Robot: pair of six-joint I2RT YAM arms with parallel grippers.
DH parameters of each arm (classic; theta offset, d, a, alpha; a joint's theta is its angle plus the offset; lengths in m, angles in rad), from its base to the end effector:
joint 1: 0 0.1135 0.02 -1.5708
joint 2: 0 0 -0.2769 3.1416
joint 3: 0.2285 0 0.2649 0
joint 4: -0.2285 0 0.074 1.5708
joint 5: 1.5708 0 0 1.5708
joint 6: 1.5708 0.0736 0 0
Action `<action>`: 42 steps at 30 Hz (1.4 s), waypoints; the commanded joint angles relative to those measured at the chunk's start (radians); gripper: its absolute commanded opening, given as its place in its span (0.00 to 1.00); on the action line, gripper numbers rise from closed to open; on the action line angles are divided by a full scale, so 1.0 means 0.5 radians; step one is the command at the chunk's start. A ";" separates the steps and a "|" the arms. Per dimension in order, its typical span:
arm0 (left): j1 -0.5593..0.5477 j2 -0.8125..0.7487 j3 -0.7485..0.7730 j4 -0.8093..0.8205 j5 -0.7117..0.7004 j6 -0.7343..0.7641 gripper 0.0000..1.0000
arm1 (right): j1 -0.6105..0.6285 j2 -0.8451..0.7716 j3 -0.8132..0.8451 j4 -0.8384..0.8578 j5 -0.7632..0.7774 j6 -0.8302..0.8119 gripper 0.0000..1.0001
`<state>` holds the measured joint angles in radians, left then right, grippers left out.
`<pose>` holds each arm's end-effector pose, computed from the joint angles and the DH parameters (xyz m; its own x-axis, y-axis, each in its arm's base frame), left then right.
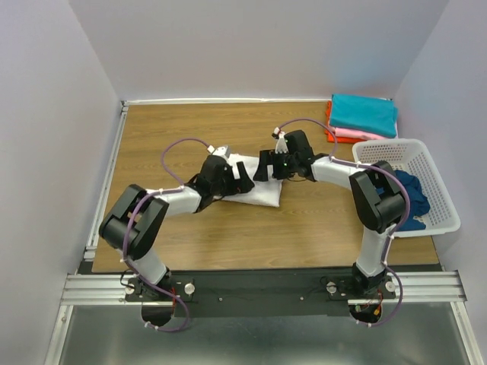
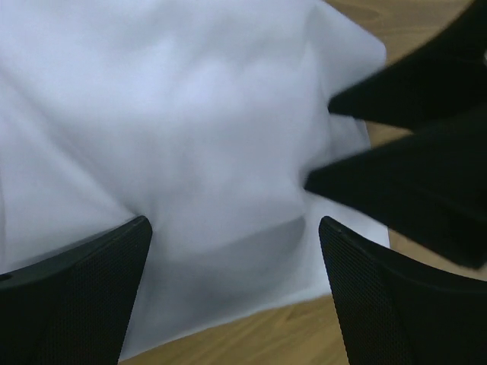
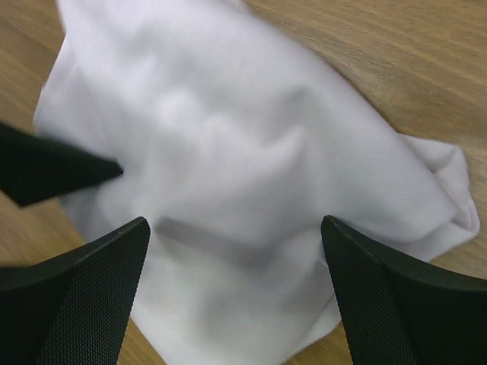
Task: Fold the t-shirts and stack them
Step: Fold the tshirt
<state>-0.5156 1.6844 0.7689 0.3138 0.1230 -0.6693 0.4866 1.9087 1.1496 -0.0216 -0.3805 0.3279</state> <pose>0.3239 -0.1939 0.1374 -0.7444 -0.2859 -0.6034 0.1472 0.8112 -0.5659 0.3774 0.2306 0.1405 -0.8039 -0.0870 -0.5884 -0.4315 0.7662 0.4762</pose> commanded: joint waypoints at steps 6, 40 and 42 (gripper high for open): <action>-0.300 -0.690 -0.369 -0.228 -0.141 -0.312 0.98 | -0.025 -0.212 -0.029 -0.077 0.129 -0.150 1.00; 0.068 -0.159 0.097 -0.299 -0.295 -0.042 0.98 | -0.025 -0.638 -0.634 -0.129 0.092 0.157 1.00; 0.068 -0.233 0.122 -0.336 -0.307 -0.033 0.98 | -0.025 -0.721 -0.572 -0.165 0.126 0.145 1.00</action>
<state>-0.4843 1.6337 0.7952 0.1532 -0.0486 -0.7116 0.4759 1.6066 0.8207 -0.0593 -0.3706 0.4221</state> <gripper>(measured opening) 0.983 0.998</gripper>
